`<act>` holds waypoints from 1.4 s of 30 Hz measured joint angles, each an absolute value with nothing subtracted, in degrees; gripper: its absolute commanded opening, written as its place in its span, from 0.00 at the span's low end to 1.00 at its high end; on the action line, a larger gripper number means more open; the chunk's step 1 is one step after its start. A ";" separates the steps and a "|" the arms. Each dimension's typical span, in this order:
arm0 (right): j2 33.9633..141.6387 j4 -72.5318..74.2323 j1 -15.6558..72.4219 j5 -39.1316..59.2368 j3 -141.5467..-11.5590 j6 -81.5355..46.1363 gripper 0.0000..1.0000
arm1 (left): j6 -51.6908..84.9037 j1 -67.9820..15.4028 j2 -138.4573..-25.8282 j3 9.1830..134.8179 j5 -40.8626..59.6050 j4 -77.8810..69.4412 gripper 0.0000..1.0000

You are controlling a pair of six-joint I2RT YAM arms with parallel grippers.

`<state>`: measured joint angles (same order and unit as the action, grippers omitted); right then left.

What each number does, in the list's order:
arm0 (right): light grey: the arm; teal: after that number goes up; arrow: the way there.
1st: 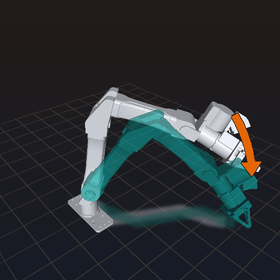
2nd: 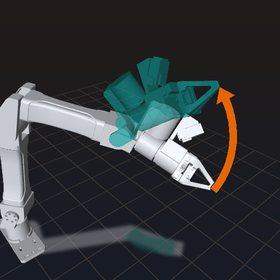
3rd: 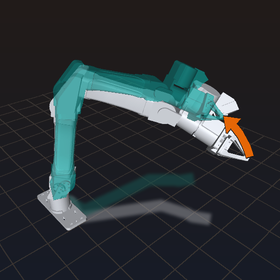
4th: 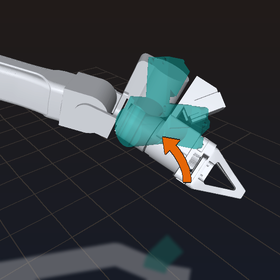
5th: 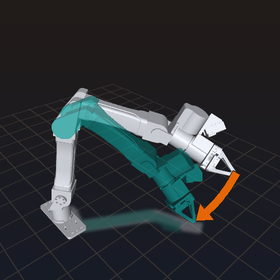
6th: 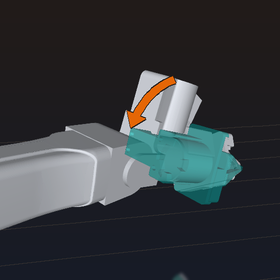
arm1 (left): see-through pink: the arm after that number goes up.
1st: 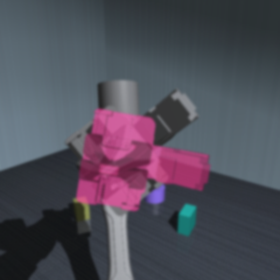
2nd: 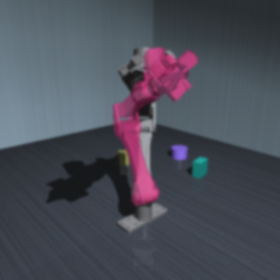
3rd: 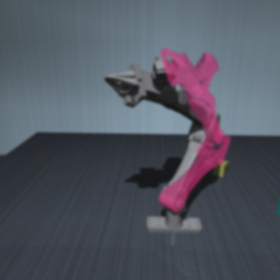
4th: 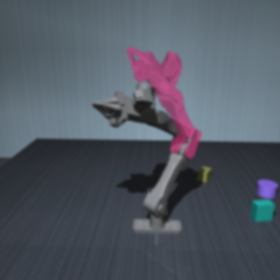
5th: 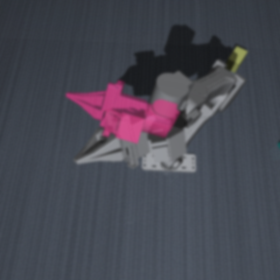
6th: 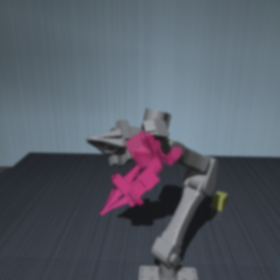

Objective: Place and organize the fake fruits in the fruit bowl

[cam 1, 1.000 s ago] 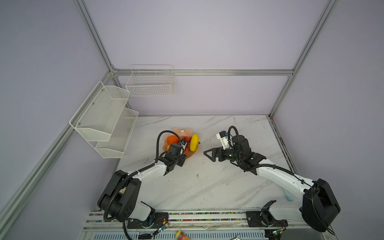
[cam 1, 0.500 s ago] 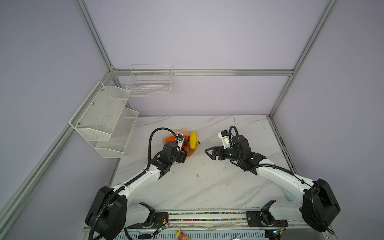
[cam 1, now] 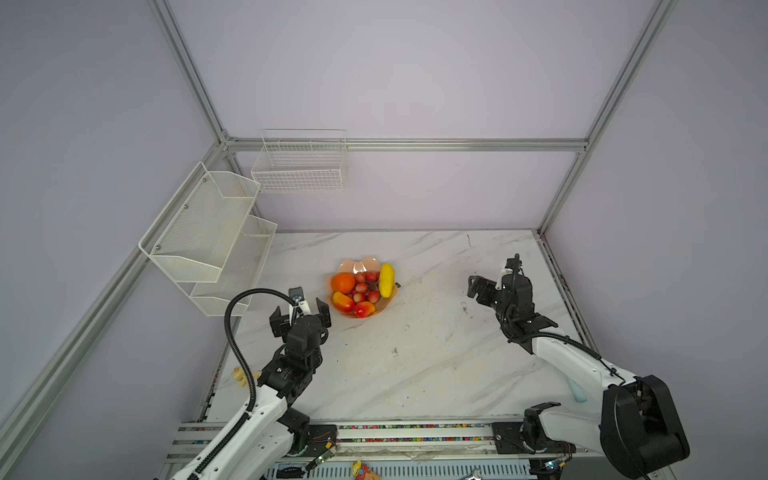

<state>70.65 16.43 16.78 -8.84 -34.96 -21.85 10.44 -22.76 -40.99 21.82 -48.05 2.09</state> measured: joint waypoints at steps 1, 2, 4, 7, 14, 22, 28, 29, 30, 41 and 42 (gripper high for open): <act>71.44 19.00 16.71 -12.05 -33.82 -20.32 0.97 | 10.52 -22.26 -41.41 19.55 -49.58 0.45 1.00; 72.77 21.04 16.69 -15.44 -33.15 -18.72 0.98 | 10.57 -21.63 -42.59 16.91 -51.24 -1.91 1.00; 75.64 25.85 16.36 -20.14 -32.32 -15.46 0.98 | 10.46 -20.29 -46.06 13.43 -53.41 -6.37 1.00; 81.80 40.23 15.66 -25.12 -28.73 -8.69 0.97 | 9.08 -17.28 -52.47 11.62 -54.24 -13.52 1.00; 93.56 62.81 13.23 -22.57 -22.59 2.37 0.97 | 6.35 -7.03 -63.68 11.49 -46.61 -35.31 1.00; 102.63 76.58 8.54 -14.85 -22.74 4.08 0.97 | 4.64 -3.20 -75.50 11.94 -36.45 -47.42 1.00; 102.48 80.18 5.28 -12.75 -22.06 1.50 0.97 | 4.43 -2.90 -77.23 12.38 -29.02 -51.20 1.00; 102.32 81.71 4.49 -12.58 -21.17 0.78 0.98 | 4.43 -2.87 -78.63 12.19 -28.45 -54.72 1.00; 102.26 83.26 3.77 -12.32 -20.10 0.32 0.97 | 4.34 -2.63 -81.58 11.97 -27.42 -59.61 1.00; 102.30 79.68 3.03 -7.42 -25.85 0.67 0.97 | 2.81 -2.00 -90.72 15.94 -22.52 -58.92 1.00; 102.26 79.26 3.07 -7.29 -26.20 0.73 0.97 | 2.83 -2.00 -90.87 16.82 -22.48 -58.24 1.00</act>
<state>102.26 79.26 3.07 -7.29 -26.20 0.73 2.83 -2.00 -90.87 16.82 -22.48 -58.24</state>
